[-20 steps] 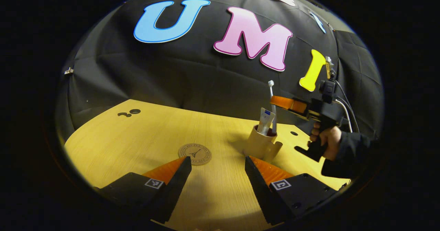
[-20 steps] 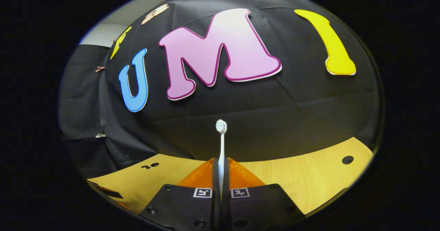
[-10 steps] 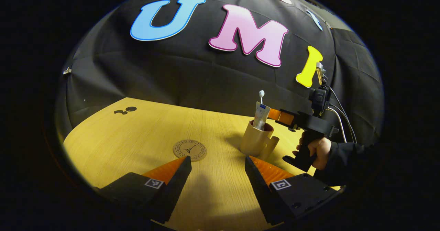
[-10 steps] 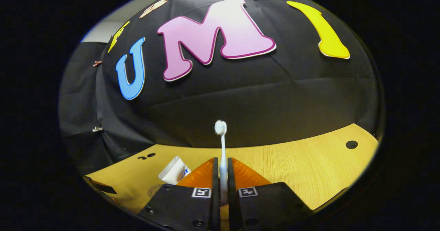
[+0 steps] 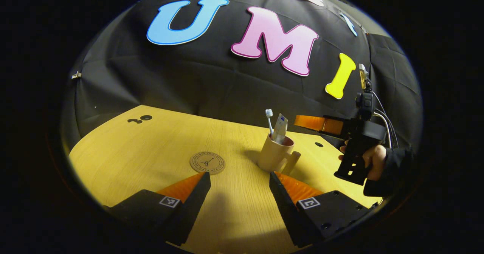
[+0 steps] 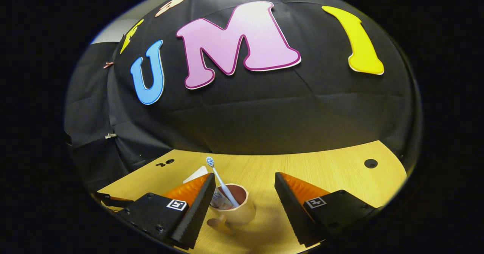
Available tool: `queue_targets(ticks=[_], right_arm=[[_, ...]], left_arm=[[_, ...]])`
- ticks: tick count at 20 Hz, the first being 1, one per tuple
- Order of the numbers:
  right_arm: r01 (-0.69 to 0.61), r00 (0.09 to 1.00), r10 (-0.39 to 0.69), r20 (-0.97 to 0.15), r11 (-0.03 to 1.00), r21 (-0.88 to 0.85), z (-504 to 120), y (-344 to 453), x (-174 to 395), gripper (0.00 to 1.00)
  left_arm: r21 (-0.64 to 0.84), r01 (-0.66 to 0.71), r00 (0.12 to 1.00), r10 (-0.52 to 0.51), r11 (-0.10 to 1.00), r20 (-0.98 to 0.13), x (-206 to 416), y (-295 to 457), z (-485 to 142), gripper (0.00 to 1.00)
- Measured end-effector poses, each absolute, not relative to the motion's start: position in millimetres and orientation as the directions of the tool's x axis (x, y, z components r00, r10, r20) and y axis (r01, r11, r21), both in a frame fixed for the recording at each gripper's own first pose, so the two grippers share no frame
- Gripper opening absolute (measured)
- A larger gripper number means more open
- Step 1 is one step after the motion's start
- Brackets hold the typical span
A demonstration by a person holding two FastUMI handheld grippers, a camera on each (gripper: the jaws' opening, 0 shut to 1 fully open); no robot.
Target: Put the toothbrush and toothpaste on the desktop into the cup, then pick up the cup and place it on the coaster on the desktop.
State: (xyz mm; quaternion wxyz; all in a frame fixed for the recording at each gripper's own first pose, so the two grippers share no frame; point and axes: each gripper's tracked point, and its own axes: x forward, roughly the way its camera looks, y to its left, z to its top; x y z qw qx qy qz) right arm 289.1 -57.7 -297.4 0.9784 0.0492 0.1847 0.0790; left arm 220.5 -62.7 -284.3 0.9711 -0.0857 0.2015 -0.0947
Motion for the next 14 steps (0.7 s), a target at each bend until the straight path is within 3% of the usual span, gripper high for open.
queue_targets(ticks=[8,14], right_arm=[[-0.191,0.835,0.205,-0.51,0.978,0.081,-278,-28,269,0.96],[-0.148,0.732,0.188,-0.655,0.982,0.117,-284,-15,272,0.97]], left_arm=[[-0.222,0.106,0.895,-0.19,0.969,-0.405,184,-34,-275,0.98],[-0.129,0.08,0.861,-0.134,0.988,-0.49,150,-3,-291,0.98]])
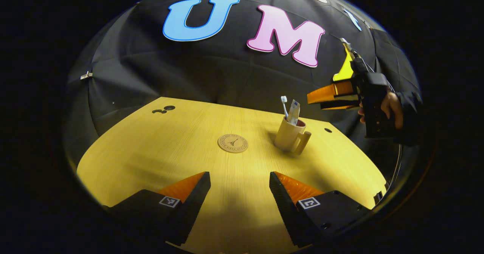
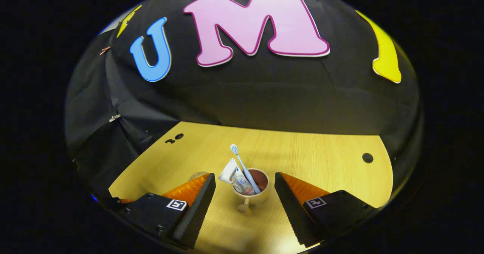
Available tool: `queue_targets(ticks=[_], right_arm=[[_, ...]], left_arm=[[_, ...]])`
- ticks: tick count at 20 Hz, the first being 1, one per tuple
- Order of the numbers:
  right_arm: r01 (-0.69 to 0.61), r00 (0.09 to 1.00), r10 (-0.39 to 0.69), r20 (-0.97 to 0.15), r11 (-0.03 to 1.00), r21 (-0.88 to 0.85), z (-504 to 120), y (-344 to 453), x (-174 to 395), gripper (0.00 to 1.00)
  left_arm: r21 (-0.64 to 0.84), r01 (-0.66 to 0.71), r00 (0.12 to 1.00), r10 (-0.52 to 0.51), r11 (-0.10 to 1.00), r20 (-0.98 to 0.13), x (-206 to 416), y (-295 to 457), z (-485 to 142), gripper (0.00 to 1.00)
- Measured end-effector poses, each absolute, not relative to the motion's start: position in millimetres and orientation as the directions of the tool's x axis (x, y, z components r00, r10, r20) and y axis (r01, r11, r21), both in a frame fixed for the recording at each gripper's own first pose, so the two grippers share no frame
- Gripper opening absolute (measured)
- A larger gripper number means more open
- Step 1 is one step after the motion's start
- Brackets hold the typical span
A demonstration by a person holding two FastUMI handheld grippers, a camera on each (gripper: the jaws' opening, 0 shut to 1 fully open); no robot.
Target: Put the toothbrush and toothpaste on the desktop into the cup, then pick up the cup and place it on the coaster on the desktop.
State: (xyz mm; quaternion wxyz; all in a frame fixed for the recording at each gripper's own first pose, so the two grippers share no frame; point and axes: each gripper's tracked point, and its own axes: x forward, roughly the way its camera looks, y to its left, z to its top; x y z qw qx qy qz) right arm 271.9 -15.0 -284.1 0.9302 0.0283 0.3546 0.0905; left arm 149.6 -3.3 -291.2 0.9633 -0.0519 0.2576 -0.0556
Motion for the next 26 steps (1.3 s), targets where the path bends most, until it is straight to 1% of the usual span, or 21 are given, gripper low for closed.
queue_targets(ticks=[2,4,6,11,12,14,16,19,21,23,25,26], right_arm=[[-0.144,0.673,0.18,-0.717,0.983,0.112,-298,-13,267,0.97],[-0.161,0.608,0.153,-0.779,0.985,0.068,-313,-19,258,0.97],[-0.178,0.556,0.159,-0.816,0.982,0.071,-324,-10,253,0.97],[-0.157,0.408,0.17,-0.897,0.981,0.114,-361,2,243,0.97],[-0.142,0.383,0.17,-0.908,0.982,0.124,-369,3,242,0.97],[-0.05,0.336,0.176,-0.925,0.984,0.169,-382,4,241,0.97],[0.033,0.34,0.161,-0.926,0.983,0.182,-391,-2,253,0.97],[0.065,0.292,0.149,-0.945,0.982,0.175,-405,-6,252,0.96],[0.063,0.272,0.121,-0.955,0.988,0.143,-415,-9,250,0.92],[0.065,0.264,0.095,-0.96,0.991,0.116,-421,-9,251,0.91],[0.084,0.254,0.07,-0.965,0.992,0.094,-426,-16,253,0.85],[0.094,0.242,0.071,-0.968,0.991,0.097,-431,-18,251,0.66]], left_arm=[[-0.102,0.079,0.858,-0.12,0.992,-0.499,142,2,-287,0.98],[-0.076,0.082,0.86,-0.109,0.994,-0.499,134,12,-281,0.97],[-0.056,0.084,0.862,-0.101,0.995,-0.498,127,21,-274,0.97],[-0.061,0.042,0.868,-0.067,0.997,-0.492,111,49,-256,0.98],[-0.06,0.032,0.869,-0.057,0.998,-0.492,107,54,-254,0.98],[-0.053,0.008,0.867,-0.033,0.999,-0.496,98,65,-252,0.98],[-0.048,-0.014,0.861,-0.012,0.999,-0.508,86,73,-252,0.98],[-0.046,-0.043,0.845,0.011,0.998,-0.535,68,81,-258,0.97],[-0.045,-0.06,0.833,0.026,0.997,-0.552,60,86,-263,0.98],[-0.043,-0.07,0.828,0.034,0.997,-0.56,52,90,-267,0.98],[-0.039,-0.074,0.824,0.039,0.996,-0.565,49,91,-267,0.98],[-0.036,-0.075,0.823,0.042,0.997,-0.566,47,91,-267,0.98]])
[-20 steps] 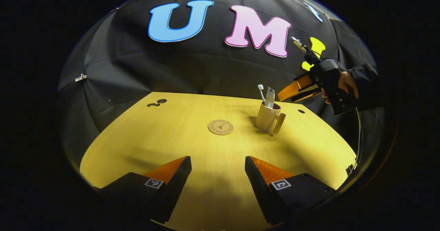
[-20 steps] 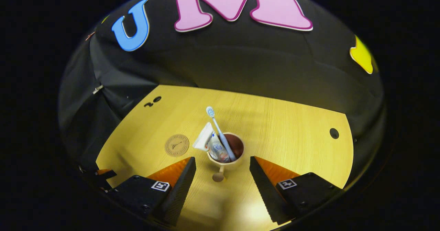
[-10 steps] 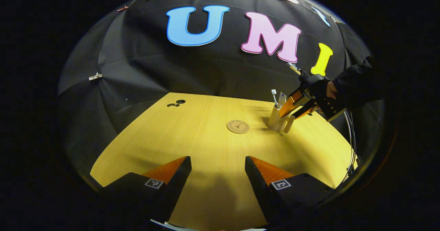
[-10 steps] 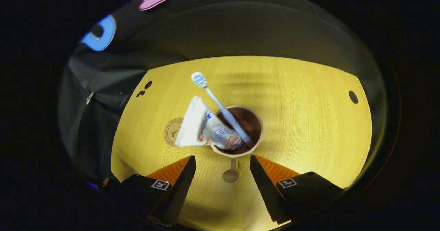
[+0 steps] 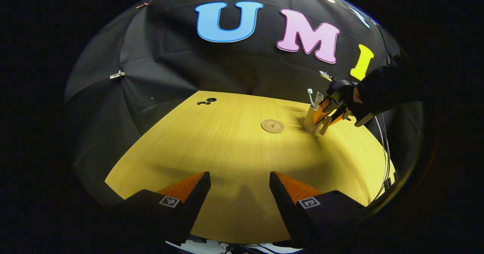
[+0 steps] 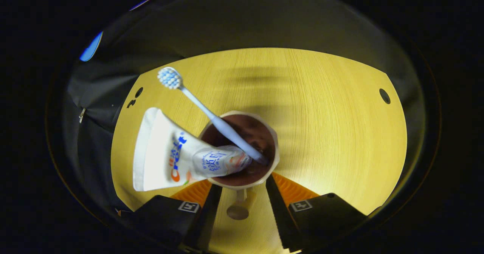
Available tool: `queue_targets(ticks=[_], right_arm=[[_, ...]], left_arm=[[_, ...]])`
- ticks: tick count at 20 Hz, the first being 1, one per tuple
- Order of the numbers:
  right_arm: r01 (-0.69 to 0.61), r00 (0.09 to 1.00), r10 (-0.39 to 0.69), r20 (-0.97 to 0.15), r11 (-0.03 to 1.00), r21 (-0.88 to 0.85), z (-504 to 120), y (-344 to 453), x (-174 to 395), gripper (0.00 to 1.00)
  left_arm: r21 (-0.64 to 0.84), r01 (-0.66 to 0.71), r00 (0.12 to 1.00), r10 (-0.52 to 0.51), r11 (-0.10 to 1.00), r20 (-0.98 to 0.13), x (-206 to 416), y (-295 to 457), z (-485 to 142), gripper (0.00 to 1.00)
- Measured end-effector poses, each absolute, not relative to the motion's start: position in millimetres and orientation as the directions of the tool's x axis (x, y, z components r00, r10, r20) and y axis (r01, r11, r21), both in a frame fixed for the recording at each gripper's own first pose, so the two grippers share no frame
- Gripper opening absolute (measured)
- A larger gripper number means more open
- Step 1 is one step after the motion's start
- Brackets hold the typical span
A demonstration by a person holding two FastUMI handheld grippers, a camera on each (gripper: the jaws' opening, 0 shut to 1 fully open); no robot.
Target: Put the toothbrush and toothpaste on the desktop into the cup, then pick up the cup and place it on the coaster on the desktop.
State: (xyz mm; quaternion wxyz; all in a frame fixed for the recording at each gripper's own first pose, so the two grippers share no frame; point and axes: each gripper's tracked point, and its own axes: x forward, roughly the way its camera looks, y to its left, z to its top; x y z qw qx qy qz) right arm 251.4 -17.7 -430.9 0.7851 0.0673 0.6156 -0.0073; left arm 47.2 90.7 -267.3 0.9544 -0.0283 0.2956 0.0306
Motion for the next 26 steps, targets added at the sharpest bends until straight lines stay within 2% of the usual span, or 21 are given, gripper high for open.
queue_targets(ticks=[1,2,3,4,9,11,12,13,15,17,18,19,24,26], right_arm=[[0.097,0.231,0.078,-0.97,0.99,0.103,-430,-19,250,0.72],[0.09,0.219,0.085,-0.972,0.99,0.107,-432,-18,248,0.69],[0.084,0.209,0.076,-0.975,0.992,0.095,-435,-19,246,0.74],[0.078,0.204,0.071,-0.976,0.993,0.089,-438,-18,245,0.61],[0.075,0.182,0.067,-0.981,0.994,0.082,-444,-19,244,0.39],[0.089,0.167,0.064,-0.984,0.993,0.079,-444,-16,242,0.39],[0.085,0.166,0.057,-0.984,0.994,0.071,-444,-16,243,0.34],[0.066,0.164,0.046,-0.985,0.996,0.057,-444,-17,244,0.37],[0.022,0.162,0.033,-0.986,0.999,0.037,-442,-20,243,0.3],[-0.017,0.157,0.029,-0.987,0.999,0.027,-441,-21,242,0.29],[-0.031,0.153,0.026,-0.988,0.999,0.021,-442,-21,240,0.22],[-0.043,0.156,0.021,-0.987,0.999,0.015,-443,-20,239,0.27],[-0.158,0.17,0.017,-0.985,0.987,-0.01,-436,-6,242,0.28],[-0.172,0.185,0.06,-0.981,0.985,0.027,-426,15,249,0.28]], left_arm=[[-0.033,-0.074,0.823,0.042,0.997,-0.567,47,91,-267,0.98],[-0.03,-0.071,0.821,0.042,0.997,-0.569,47,90,-268,0.98],[-0.028,-0.07,0.819,0.041,0.997,-0.572,48,90,-269,0.98],[-0.027,-0.068,0.817,0.04,0.997,-0.576,47,89,-271,0.98],[-0.024,-0.05,0.805,0.026,0.998,-0.593,50,82,-274,0.98],[-0.02,-0.038,0.803,0.019,0.999,-0.596,50,79,-274,0.98],[-0.019,-0.033,0.802,0.015,0.999,-0.597,51,78,-274,0.98],[-0.018,-0.028,0.801,0.012,0.999,-0.598,51,77,-275,0.98],[-0.017,-0.021,0.798,0.007,1.0,-0.602,53,76,-276,0.98],[-0.018,-0.014,0.796,0.0,1.0,-0.606,53,73,-277,0.98],[-0.018,-0.012,0.793,-0.001,1.0,-0.609,53,73,-279,0.98],[-0.017,-0.01,0.792,-0.003,1.0,-0.611,53,72,-280,0.98],[-0.012,0.002,0.785,-0.008,1.0,-0.619,52,71,-284,0.98],[-0.008,0.01,0.781,-0.013,1.0,-0.624,52,71,-283,0.98]])
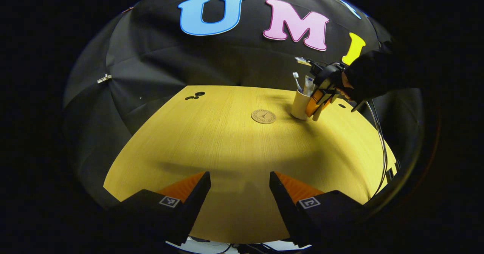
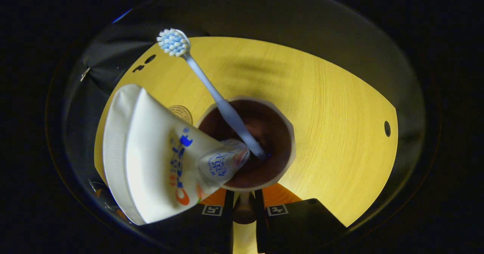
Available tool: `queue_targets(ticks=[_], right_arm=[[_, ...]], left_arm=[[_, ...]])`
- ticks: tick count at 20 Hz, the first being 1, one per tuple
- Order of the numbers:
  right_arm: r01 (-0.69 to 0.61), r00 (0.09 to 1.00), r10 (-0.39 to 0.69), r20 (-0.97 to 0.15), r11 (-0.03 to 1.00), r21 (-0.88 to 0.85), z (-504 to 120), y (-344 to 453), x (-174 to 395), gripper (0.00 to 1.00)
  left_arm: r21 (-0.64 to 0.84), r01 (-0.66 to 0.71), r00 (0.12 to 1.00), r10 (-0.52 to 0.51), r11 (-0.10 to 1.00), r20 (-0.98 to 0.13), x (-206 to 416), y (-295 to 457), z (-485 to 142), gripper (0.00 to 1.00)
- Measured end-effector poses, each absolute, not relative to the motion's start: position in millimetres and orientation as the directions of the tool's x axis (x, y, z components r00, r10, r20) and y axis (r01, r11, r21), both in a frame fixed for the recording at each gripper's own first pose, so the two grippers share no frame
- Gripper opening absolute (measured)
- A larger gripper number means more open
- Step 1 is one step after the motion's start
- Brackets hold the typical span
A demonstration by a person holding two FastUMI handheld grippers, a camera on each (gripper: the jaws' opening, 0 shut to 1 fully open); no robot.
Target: Put the toothbrush and toothpaste on the desktop into the cup, then pick up the cup and place it on the coaster on the desktop.
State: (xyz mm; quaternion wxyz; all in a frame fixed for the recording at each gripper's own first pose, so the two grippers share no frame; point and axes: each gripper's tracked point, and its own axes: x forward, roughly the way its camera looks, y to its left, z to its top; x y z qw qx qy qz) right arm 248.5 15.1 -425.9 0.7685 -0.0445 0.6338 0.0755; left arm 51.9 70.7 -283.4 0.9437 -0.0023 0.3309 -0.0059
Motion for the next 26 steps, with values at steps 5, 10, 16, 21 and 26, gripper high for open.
queue_targets(ticks=[5,10,16,21,26], right_arm=[[-0.256,0.196,0.119,-0.973,0.964,0.066,-409,62,260,0.28],[-0.305,0.174,0.139,-0.975,0.949,0.081,-413,103,259,0.28],[-0.324,0.144,0.127,-0.982,0.943,0.074,-433,134,261,0.28],[-0.341,0.118,0.104,-0.988,0.938,0.058,-448,142,256,0.28],[-0.354,0.114,0.083,-0.99,0.934,0.037,-452,138,255,0.28]], left_arm=[[-0.001,0.037,0.787,-0.03,0.999,-0.617,53,72,-280,0.98],[-0.011,0.009,0.792,-0.013,1.0,-0.61,42,83,-277,0.98],[-0.003,-0.056,0.77,0.041,0.998,-0.636,14,113,-282,0.98],[-0.017,-0.13,0.763,0.089,0.991,-0.641,-1,138,-279,0.98],[-0.019,-0.149,0.756,0.102,0.989,-0.647,-9,143,-281,0.98]])
